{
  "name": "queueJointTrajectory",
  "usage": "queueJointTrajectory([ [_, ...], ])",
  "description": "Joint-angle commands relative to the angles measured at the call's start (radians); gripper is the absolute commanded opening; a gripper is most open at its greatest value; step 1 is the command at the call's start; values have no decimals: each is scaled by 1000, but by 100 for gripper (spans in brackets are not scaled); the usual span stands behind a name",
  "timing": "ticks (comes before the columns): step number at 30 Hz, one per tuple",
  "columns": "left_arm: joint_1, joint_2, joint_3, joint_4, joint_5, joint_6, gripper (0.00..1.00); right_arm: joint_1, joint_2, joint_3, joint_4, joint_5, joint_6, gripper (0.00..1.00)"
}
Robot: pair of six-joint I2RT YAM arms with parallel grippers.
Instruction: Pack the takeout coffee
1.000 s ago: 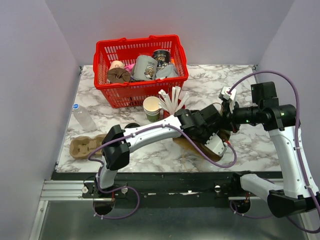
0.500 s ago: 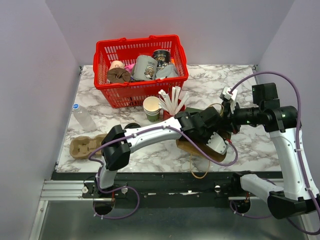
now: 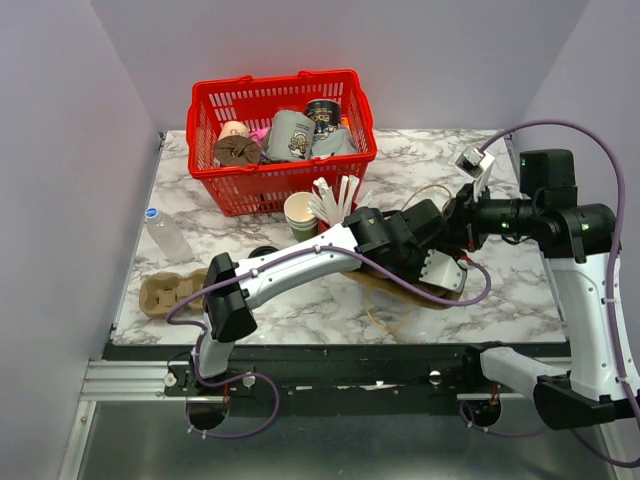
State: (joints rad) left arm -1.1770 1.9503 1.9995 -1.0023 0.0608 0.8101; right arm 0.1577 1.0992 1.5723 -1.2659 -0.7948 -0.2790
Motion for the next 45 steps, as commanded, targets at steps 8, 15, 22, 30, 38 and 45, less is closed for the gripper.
queueJointTrajectory([
  [8,-13,-5,55,-12,-15,-112,0,9,73,-5,-87,147,123,1],
  [15,-6,35,50,-16,-21,9,0,8,119,-15,-113,200,49,1],
  [22,7,32,-21,31,-22,35,0,8,111,-72,-119,193,23,0],
  [30,20,35,-74,65,-4,58,1,8,120,-74,-110,195,31,0],
  [38,36,64,-47,18,100,84,0,6,123,-61,-102,210,20,0],
  [45,37,84,-22,-35,154,141,0,8,131,-25,-89,217,-2,1],
])
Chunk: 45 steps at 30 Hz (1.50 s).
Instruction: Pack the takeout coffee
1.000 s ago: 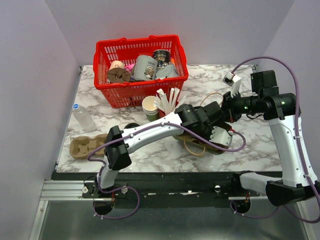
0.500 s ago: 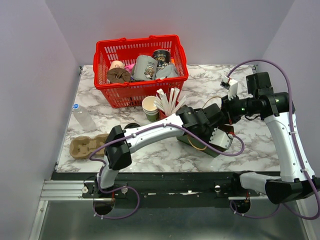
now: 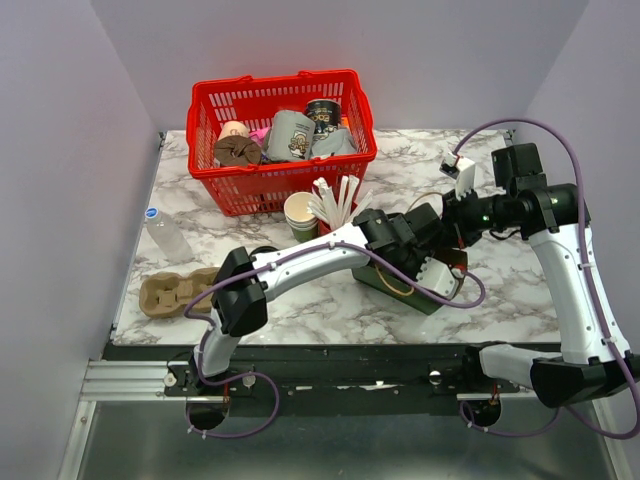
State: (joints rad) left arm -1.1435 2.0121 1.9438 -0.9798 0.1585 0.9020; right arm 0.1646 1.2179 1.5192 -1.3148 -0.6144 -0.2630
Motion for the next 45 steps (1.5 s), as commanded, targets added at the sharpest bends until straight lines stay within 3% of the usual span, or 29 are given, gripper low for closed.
queueJointTrajectory([
  [1,2,23,35,-57,50,55,0,0,15,32,-38,30,-18,0],
  [8,2,34,-2,-30,13,72,1,1,9,29,-34,22,-15,1],
  [12,5,30,10,-8,1,52,33,1,2,19,-29,22,-13,0],
  [16,19,7,70,24,13,-15,51,0,6,22,-24,53,-25,0],
  [21,25,-36,161,39,90,-101,64,0,22,21,-24,77,-62,1],
  [27,43,-133,172,141,130,-187,74,1,54,44,-5,131,-120,1],
  [30,77,-186,205,181,228,-279,77,-4,71,39,9,143,-146,1],
  [35,234,-301,205,350,465,-614,78,-13,101,27,31,145,-183,1],
  [40,378,-496,11,616,679,-874,84,-19,130,41,22,151,-203,1],
  [43,416,-573,-97,655,745,-858,84,-23,138,39,6,154,-219,1],
  [45,436,-601,-141,545,773,-778,84,-25,138,41,-1,159,-228,1],
])
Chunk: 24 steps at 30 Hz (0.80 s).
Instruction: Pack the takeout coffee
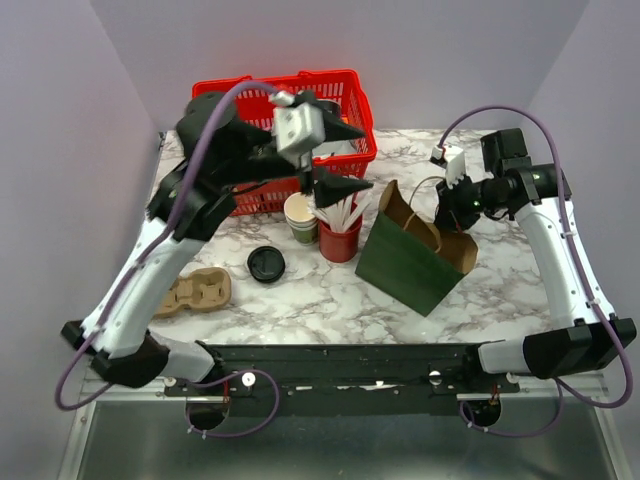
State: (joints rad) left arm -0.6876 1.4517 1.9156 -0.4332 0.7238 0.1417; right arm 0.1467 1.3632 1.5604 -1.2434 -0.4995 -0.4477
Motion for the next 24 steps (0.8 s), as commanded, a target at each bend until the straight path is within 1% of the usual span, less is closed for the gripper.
queueJointTrajectory([
  [1,-17,-48,-127,-42,219,80,84,-9,-7,4,-76,45,-46,0],
  [3,-15,-62,-170,-154,239,211,85,-12,-4,18,-86,36,-52,1],
  [4,-15,-66,-188,-160,250,278,85,-12,-3,26,-90,33,-54,1],
  [6,-18,-50,-217,-189,273,349,85,-15,-3,44,-91,27,-54,1],
  [8,-41,-21,-204,-245,263,474,84,-13,-1,58,-91,18,-54,1],
  [11,-78,73,-138,-382,230,597,83,-15,10,79,-93,4,-54,1],
  [12,-85,116,-112,-389,223,599,82,-13,13,85,-94,3,-54,0],
  [15,-121,177,-95,-381,198,599,80,-13,22,95,-103,-10,-57,1],
  [17,-142,196,-102,-366,169,599,79,-13,22,96,-105,-16,-62,1],
  [19,-153,213,-107,-349,167,596,75,-15,17,92,-97,-19,-62,1],
  [20,-158,220,-105,-349,169,598,73,-13,16,89,-94,-22,-60,1],
  [21,-167,229,-104,-358,170,602,66,-13,16,89,-93,-22,-60,1],
  [24,-178,251,-109,-366,152,618,55,-13,16,79,-84,-24,-62,1],
])
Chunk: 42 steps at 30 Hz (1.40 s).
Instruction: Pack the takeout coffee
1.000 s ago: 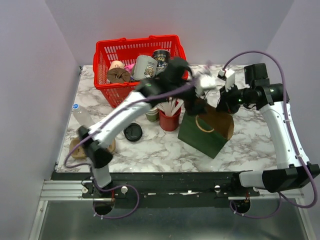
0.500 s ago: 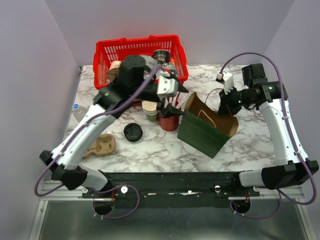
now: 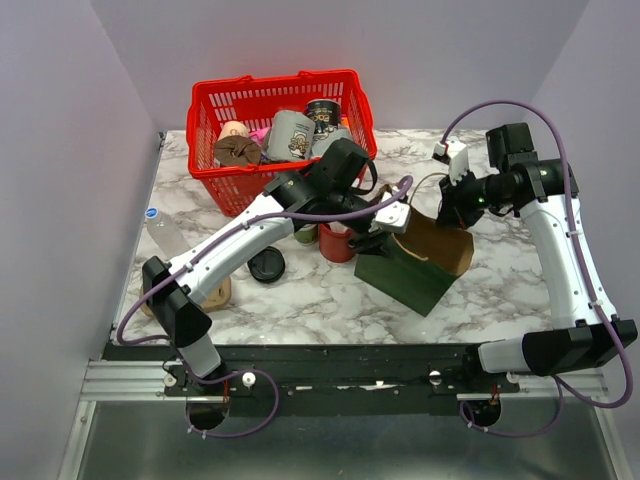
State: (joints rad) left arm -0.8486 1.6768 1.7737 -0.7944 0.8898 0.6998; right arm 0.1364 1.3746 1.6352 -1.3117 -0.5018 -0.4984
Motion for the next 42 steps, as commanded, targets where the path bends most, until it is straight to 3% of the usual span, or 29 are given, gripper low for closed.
queueJointTrajectory([
  [1,-23,30,30,-5,-26,64,47,-3,4,2,-12,-21,-15,1],
  [3,-24,56,49,-17,-38,72,34,-3,1,-5,-9,-20,-25,0],
  [7,-32,100,107,-62,-46,72,32,-3,0,-9,2,-14,-25,0],
  [15,-75,90,104,-35,-115,83,41,-3,0,2,5,-17,-22,1],
  [20,-75,-15,41,35,-71,49,55,-3,-32,-8,-3,-6,-19,1],
  [25,-75,-111,-94,179,-112,3,69,-3,-48,-23,-11,-3,-38,1],
  [33,-81,59,56,-55,-189,59,72,-3,-40,-35,-6,-73,-65,0],
  [36,-87,113,93,-97,-204,72,67,-4,-28,-34,0,-78,-52,0],
  [39,-96,144,159,-175,-200,70,49,-3,-25,-26,15,-80,-39,1],
  [40,-98,141,167,-184,-195,55,37,-3,-25,-21,19,-80,-29,1],
  [42,-99,117,170,-196,-173,44,23,-3,-31,1,11,-83,-29,1],
])
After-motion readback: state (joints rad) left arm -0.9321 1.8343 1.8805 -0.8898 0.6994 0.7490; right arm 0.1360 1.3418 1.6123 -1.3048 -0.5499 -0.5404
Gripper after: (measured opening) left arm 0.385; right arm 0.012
